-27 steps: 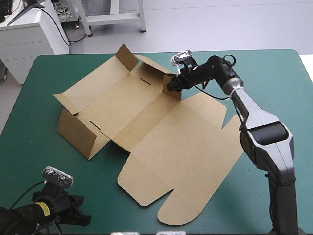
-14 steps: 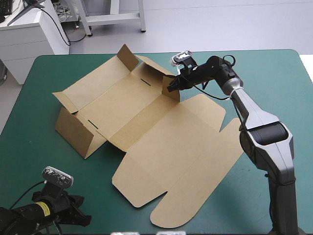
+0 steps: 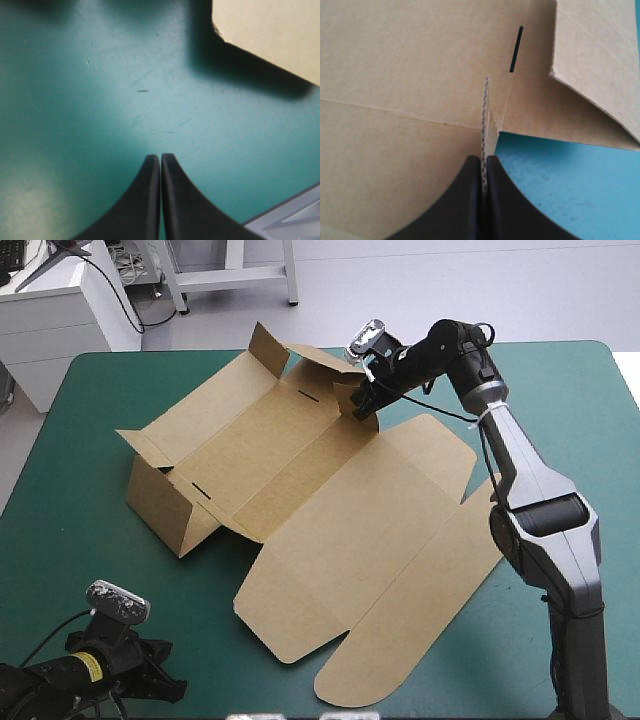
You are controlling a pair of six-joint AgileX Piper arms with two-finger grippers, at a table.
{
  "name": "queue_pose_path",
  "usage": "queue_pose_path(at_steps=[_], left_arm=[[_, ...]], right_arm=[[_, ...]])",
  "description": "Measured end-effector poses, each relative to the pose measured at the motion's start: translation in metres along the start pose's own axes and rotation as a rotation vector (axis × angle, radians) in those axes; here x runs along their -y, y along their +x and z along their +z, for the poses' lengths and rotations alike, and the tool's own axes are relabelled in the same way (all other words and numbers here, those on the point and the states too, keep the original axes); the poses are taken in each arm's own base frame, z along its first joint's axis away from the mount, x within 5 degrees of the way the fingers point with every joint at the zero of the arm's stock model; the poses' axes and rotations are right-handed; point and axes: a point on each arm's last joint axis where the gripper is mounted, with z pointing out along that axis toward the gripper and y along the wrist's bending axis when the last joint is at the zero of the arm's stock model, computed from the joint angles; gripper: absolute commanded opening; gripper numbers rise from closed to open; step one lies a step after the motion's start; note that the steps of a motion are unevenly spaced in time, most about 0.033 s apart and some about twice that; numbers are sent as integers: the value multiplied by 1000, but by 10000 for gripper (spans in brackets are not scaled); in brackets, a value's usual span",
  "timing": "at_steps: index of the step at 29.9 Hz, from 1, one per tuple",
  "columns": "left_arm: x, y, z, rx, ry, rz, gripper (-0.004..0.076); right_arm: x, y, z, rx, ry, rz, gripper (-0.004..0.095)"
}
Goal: Fold the box
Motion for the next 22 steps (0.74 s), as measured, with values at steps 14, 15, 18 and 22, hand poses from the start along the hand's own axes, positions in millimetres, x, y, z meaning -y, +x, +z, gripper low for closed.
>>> queue_pose_path(at_steps=[14, 15, 18, 22], left_arm=[[0, 0, 0, 0, 0, 3, -8], [0, 0, 0, 0, 0, 3, -8], [0, 0, 0, 0, 0, 3, -8], [0, 0, 0, 0, 0, 3, -8]], right_arm=[[-10, -24, -27, 107, -22, -305, -20], [-10, -24, -27, 113, -26, -322, -19], [-12, -26, -27, 128, -35, -355, -20], [-15, -28, -26, 136, -41, -390, -20]])
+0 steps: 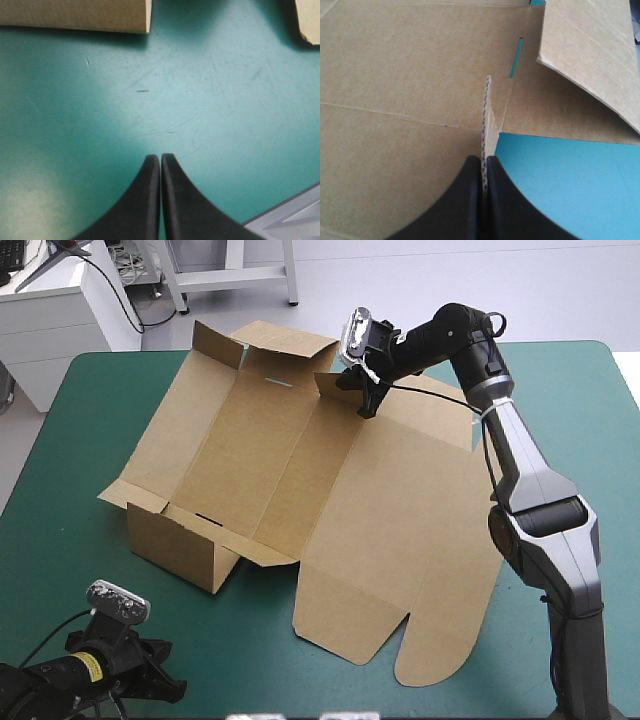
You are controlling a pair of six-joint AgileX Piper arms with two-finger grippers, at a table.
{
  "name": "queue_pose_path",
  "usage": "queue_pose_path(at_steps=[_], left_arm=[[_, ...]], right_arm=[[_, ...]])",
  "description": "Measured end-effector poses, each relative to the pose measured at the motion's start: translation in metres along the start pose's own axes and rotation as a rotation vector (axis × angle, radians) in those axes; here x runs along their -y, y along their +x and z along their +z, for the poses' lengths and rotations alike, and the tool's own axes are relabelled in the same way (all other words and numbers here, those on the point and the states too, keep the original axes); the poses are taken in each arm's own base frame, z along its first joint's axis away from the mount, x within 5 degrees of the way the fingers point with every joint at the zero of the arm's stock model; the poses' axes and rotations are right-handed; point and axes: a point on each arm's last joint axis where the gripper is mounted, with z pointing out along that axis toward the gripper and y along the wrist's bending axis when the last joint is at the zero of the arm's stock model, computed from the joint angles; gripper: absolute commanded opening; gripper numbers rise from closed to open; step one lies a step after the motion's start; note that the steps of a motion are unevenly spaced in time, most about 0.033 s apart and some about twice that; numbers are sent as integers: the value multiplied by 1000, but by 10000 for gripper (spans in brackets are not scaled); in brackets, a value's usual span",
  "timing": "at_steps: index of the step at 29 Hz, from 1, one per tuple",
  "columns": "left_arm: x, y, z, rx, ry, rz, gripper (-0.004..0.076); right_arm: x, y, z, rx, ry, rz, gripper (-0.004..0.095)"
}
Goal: Fold the box
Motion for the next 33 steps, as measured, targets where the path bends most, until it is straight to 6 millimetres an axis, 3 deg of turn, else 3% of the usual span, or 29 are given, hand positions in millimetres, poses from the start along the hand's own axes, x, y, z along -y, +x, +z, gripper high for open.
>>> queue_pose_path(at_steps=[14, 24, 33], left_arm=[[0, 0, 0, 0, 0, 0, -8], [0, 0, 0, 0, 0, 0, -8], [0, 0, 0, 1, 0, 0, -8]], right_arm=[[-24, -24, 19, 21, -60, -143, -20], [-54, -25, 54, -5, -181, -180, -20], [-60, -28, 60, -21, -193, -213, -20]])
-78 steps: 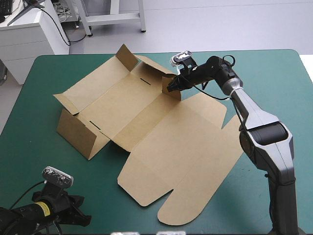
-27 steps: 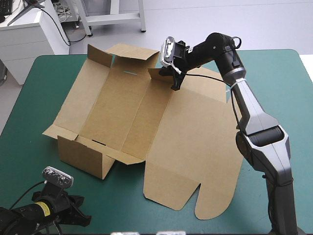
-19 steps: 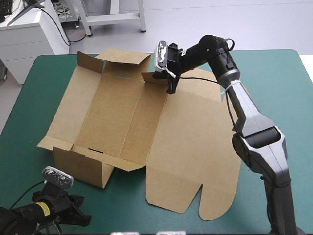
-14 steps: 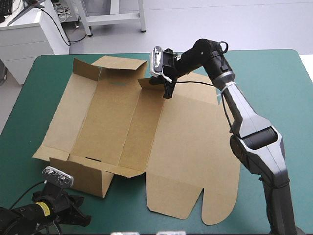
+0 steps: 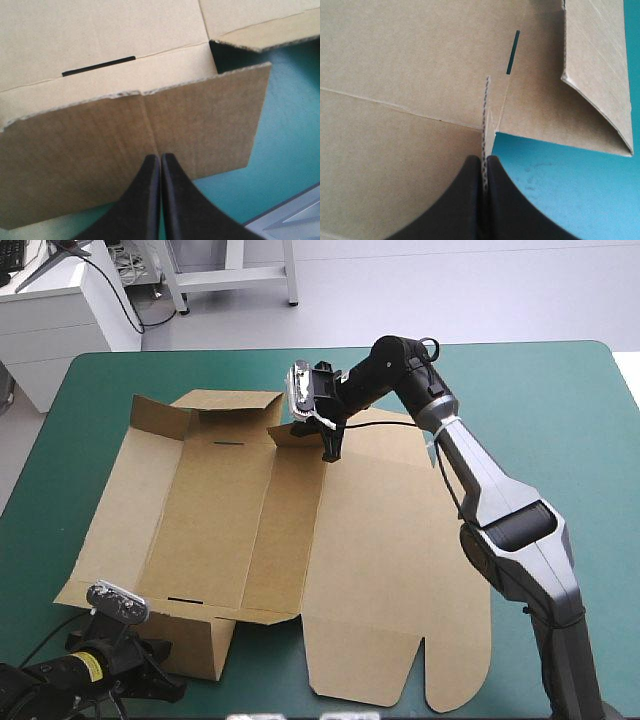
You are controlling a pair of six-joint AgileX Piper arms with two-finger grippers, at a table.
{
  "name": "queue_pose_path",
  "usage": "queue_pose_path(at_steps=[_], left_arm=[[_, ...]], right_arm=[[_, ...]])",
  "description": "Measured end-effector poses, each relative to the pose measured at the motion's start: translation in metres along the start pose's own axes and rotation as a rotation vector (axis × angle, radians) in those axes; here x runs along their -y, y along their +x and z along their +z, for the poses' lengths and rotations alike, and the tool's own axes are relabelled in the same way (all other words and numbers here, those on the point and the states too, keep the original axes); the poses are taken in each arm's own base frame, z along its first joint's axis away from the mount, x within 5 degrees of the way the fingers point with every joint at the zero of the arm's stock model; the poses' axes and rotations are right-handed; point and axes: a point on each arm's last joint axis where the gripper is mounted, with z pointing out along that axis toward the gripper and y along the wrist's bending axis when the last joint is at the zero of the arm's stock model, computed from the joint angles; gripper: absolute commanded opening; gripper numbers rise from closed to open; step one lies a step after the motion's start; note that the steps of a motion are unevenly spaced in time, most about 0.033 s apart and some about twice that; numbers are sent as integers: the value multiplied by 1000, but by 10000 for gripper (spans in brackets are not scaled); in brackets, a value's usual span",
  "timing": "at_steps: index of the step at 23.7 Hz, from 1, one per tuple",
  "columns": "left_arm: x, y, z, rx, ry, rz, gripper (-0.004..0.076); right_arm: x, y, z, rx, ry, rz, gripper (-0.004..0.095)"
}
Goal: Fold the box
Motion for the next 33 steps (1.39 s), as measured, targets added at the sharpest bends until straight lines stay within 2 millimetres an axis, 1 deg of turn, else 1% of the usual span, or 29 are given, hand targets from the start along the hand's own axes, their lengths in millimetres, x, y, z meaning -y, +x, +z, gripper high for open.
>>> queue_pose_path(at_steps=[4, 6, 8, 10, 12, 19, 20, 21, 22, 25, 27, 30, 33], left_arm=[[0, 0, 0, 0, 0, 0, -8], [0, 0, 0, 0, 0, 0, -8], [0, 0, 0, 0, 0, 0, -8], [0, 0, 0, 0, 0, 0, -8], [0, 0, 0, 0, 0, 0, -8], [0, 0, 0, 0, 0, 0, -8], [0, 0, 0, 0, 0, 0, -8], [0, 0, 0, 0, 0, 0, -8], [0, 0, 0, 0, 0, 0, -8], [0, 0, 0, 0, 0, 0, -8], [0, 0, 0, 0, 0, 0, -8], [0, 0, 0, 0, 0, 0, -8], [0, 0, 0, 0, 0, 0, -8]], right_arm=[[0, 10, 4, -71, 1, -60, -20], [-3, 22, 14, -94, -37, -55, -20], [-7, 30, 21, -108, -68, -52, -19], [-9, 31, 24, -100, -80, -50, -18], [-9, 30, 24, -85, -84, -41, 18], [-10, 29, 24, -72, -85, -13, 604], [-10, 29, 24, -73, -84, -3, 658], [-10, 29, 24, -73, -84, 15, 685], [-9, 29, 24, -74, -82, 43, 688], [-8, 28, 22, -85, -68, 141, 657], [-7, 27, 17, -103, -47, 191, 611], [-2, 25, 2, -150, 14, 268, 505], [3, 20, -22, -178, 98, 338, 361]])
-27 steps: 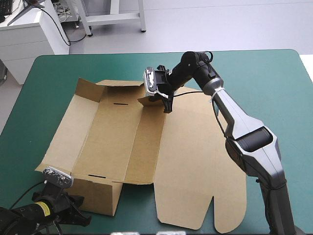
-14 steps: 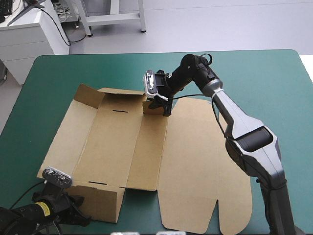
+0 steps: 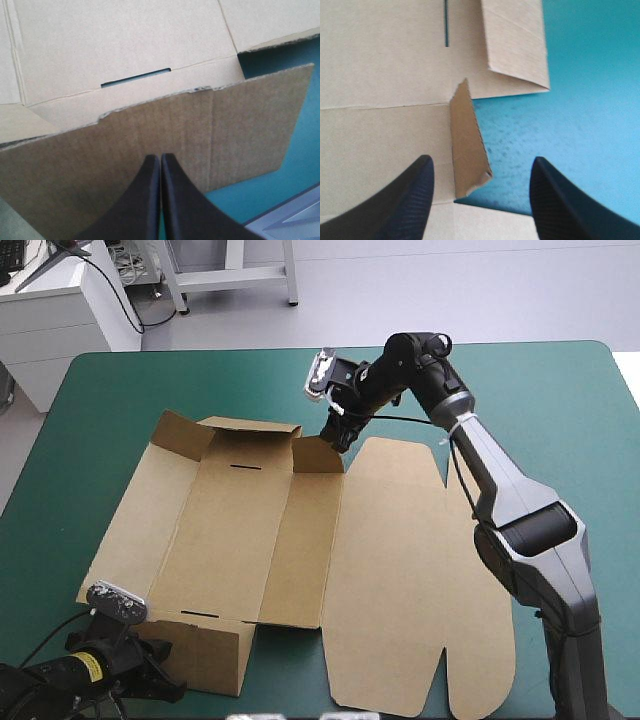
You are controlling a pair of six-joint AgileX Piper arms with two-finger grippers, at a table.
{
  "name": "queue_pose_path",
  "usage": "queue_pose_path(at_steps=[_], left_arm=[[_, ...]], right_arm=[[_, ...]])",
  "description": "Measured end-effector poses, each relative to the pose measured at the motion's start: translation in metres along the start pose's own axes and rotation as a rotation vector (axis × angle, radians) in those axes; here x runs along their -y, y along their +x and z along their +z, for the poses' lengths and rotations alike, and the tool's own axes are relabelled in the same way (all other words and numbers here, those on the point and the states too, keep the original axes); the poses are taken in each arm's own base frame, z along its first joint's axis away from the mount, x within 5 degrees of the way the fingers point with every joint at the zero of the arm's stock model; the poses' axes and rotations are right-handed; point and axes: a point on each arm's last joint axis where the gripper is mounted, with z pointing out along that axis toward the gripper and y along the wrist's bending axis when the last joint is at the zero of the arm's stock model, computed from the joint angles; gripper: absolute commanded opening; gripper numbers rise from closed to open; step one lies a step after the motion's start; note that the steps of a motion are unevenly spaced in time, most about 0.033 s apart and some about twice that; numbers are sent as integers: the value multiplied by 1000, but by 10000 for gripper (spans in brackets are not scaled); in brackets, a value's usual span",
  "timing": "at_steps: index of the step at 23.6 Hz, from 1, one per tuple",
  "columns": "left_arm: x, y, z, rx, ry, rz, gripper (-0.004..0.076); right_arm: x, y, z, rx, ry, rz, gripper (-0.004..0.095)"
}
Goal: Fold the box
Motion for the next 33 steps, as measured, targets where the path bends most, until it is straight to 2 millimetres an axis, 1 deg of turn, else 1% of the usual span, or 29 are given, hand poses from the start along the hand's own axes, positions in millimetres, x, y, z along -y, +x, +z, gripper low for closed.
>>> queue_pose_path(at_steps=[1, 2, 3, 4, 5, 6, 7, 8, 10, 12, 13, 14, 15, 17, 18, 20, 24, 27, 29, 33], left_arm=[[0, 0, 0, 0, 0, 0, -8], [0, 0, 0, 0, 0, 0, -8], [0, 0, 0, 0, 0, 0, -8], [0, 0, 0, 0, 0, 0, -8], [0, 0, 0, 0, 0, 0, -8], [0, 0, 0, 0, 0, 0, -8], [0, 0, 0, 0, 0, 0, -8], [0, 0, 0, 0, 0, 0, -8], [0, 0, 0, 0, 0, 0, -8], [0, 0, 0, 0, 0, 0, -8], [0, 0, 0, 0, 0, 0, -8], [0, 0, 0, 0, 0, 0, -8], [0, 0, 0, -1, 0, 0, -8], [0, 0, 0, -1, 0, 0, -8], [0, 0, 0, -1, 0, 0, -8], [0, 0, 0, -1, 0, 0, -8], [0, 0, 0, -1, 1, 0, -8], [0, 0, -1, -5, 1, 0, -8], [1, -3, -7, -4, 4, 2, -8], [4, -13, -25, 37, 8, 10, -8]], right_arm=[[1, -1, -9, -1, 24, 35, 304], [1, -3, -18, 2, 45, 72, 200], [2, -4, -34, 7, 79, 133, 144], [3, -5, -42, 10, 99, 165, 42], [6, -3, -55, 8, 143, 232, 3], [8, -2, -59, 4, 161, 260, -18], [13, 4, -68, -14, 211, 327, -19], [17, 8, -71, -21, 231, 361, -19], [28, 22, -84, -43, 299, 471, -19], [32, 35, -96, -51, 321, 557, -19], [31, 40, -101, -58, 324, 579, -19], [26, 46, -110, -69, 327, 602, -19], [22, 52, -112, -89, 319, 615, -19], [6, 65, -121, -134, 300, 632, -19], [-4, 77, -121, -174, 277, 652, -19], [-19, 89, -123, -212, 254, 672, -17], [-51, 108, -129, -266, 213, 692, -17], [-75, 119, -137, -276, 205, 699, -17], [-92, 126, -143, -273, 208, 702, -17], [-126, 142, -154, -257, 217, 707, -17]])
